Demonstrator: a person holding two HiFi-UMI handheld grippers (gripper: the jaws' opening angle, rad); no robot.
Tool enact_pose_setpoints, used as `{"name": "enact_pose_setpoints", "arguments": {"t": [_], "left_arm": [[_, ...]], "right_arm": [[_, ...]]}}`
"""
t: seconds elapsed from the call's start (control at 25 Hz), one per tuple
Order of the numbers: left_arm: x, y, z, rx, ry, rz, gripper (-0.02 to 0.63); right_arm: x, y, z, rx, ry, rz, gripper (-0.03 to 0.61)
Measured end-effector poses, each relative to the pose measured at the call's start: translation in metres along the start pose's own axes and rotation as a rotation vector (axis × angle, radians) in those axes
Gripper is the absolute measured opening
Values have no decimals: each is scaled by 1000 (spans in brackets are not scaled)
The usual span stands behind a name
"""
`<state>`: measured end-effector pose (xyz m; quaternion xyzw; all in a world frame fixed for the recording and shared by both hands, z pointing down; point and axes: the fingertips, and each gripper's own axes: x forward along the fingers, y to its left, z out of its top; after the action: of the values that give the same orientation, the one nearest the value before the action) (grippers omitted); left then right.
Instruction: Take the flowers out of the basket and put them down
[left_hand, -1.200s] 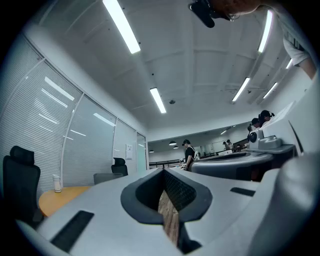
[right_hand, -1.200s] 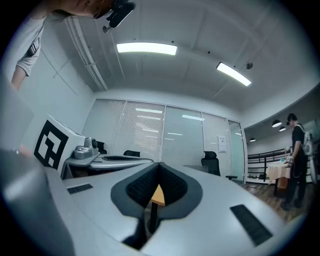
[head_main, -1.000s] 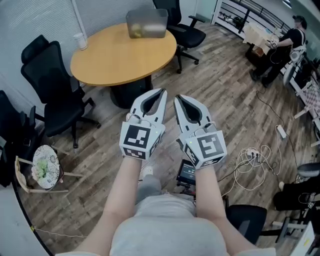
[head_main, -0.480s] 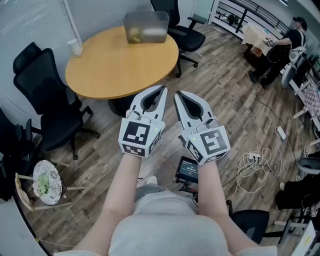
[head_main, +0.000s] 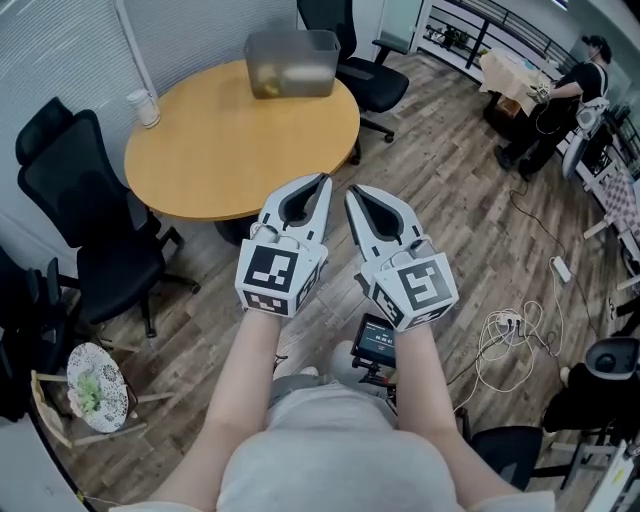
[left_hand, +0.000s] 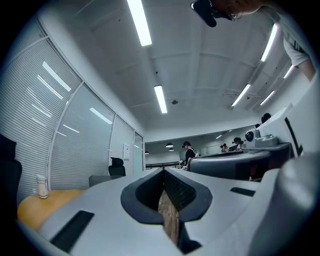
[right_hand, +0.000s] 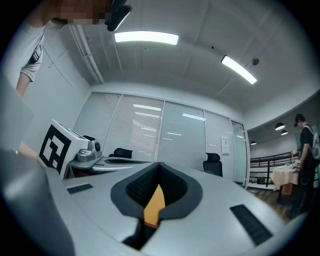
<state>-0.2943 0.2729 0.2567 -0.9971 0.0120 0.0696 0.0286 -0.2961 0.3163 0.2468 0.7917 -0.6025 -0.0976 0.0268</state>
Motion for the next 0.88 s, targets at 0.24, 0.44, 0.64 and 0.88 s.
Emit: {"name": "enact_pose_setpoints", "arguments": {"t": [0.24, 0.44, 0.64, 0.88], "left_arm": [[17, 19, -7, -5, 10, 13, 5], [35, 32, -14, 6, 18, 25, 5], [62, 46, -20, 9, 21, 36, 5], [99, 56, -26, 12, 9, 26, 5]], "right_arm": [[20, -16, -8, 41, 7, -10, 25], [37, -38, -16, 60, -21, -27, 25], [57, -61, -20, 86, -49, -23, 25], [80, -83, -20, 152, -109, 63, 26]]}}
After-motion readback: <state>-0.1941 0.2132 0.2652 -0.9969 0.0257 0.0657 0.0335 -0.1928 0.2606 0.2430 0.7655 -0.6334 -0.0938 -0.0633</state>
